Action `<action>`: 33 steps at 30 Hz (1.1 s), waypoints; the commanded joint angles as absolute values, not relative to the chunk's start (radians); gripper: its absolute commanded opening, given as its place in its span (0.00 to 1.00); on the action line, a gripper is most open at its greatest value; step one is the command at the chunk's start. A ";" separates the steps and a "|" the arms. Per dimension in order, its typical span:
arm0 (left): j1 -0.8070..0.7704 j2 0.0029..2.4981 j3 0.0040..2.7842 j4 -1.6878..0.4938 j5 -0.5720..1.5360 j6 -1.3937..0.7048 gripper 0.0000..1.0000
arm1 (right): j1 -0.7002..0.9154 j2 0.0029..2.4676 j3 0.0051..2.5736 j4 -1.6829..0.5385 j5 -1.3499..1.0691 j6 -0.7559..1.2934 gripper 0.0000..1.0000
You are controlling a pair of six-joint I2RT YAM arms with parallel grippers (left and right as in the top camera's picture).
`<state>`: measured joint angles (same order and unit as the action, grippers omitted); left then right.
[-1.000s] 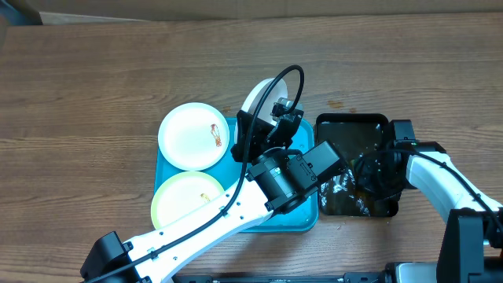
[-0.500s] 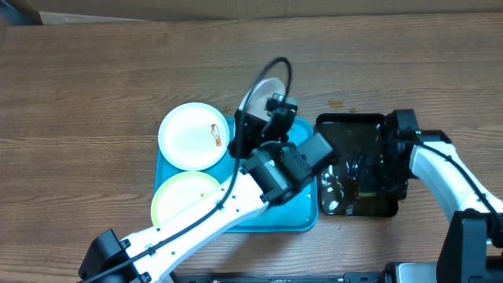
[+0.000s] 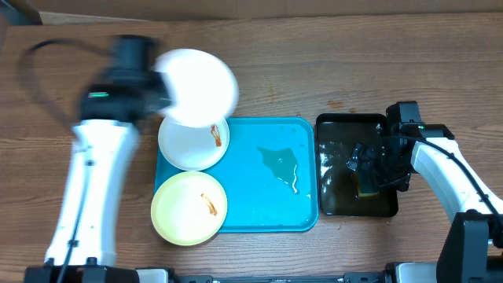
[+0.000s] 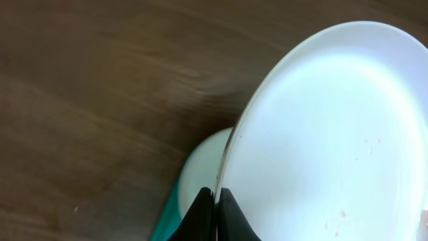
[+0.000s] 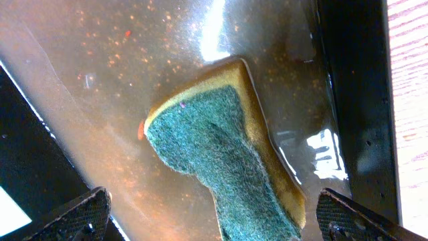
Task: Clean dirty plates on tray and stack at the side
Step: 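Carry the white plate left and set it on the table with left gripper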
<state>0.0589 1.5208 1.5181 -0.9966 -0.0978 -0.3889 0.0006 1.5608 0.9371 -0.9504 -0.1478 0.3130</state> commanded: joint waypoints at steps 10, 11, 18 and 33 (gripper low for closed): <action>0.511 1.630 1.507 -1.031 0.154 -0.342 0.05 | 0.092 1.564 0.846 -0.813 -0.096 0.356 0.96; 0.510 1.646 1.507 -1.039 0.150 -0.330 0.06 | 0.098 1.564 0.838 -0.801 -0.085 0.357 0.97; 0.511 1.797 1.507 -1.077 -0.030 -0.327 0.06 | 0.101 1.564 0.817 -0.764 -0.080 0.364 0.99; 0.551 1.938 1.507 -0.963 -0.115 -0.329 0.29 | 0.101 1.563 0.816 -0.770 -0.079 0.363 1.00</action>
